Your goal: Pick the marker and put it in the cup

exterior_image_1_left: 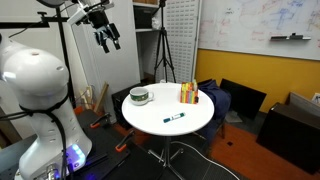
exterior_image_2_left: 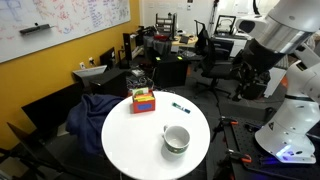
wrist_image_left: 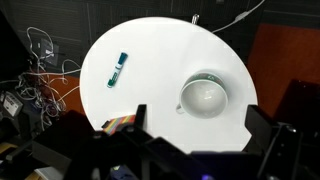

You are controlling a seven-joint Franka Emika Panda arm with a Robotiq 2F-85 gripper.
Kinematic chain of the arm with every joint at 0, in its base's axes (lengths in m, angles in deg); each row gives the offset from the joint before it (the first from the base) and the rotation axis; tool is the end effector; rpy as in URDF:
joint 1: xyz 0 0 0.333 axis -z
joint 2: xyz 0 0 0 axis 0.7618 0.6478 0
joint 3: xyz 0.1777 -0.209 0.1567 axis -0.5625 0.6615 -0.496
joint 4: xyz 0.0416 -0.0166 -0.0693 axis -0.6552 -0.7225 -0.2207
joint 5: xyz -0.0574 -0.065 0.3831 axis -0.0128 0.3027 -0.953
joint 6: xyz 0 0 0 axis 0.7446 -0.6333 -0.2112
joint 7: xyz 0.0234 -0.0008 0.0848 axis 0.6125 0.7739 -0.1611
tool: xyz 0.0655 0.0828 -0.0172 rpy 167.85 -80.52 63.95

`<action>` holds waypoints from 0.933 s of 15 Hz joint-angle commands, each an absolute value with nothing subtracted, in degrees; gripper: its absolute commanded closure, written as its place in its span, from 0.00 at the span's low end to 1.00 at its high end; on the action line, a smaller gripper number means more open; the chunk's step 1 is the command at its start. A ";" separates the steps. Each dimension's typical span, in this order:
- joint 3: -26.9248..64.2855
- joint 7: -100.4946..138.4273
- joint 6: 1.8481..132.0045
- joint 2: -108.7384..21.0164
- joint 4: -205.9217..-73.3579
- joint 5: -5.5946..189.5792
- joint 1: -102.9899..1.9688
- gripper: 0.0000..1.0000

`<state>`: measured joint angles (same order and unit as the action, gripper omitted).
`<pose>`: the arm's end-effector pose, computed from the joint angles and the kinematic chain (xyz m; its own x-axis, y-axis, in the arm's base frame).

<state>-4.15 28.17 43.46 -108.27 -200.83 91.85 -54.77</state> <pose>0.2893 0.1265 0.4713 0.9853 0.1141 0.1273 0.0775 -0.9619 0.2623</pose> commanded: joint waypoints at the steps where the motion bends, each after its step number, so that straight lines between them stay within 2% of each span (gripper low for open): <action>1: -2.44 29.02 44.79 -109.23 -201.15 92.95 -55.52 0.00; 14: 14.92 25.74 54.61 -118.15 -205.02 88.19 -50.43 0.00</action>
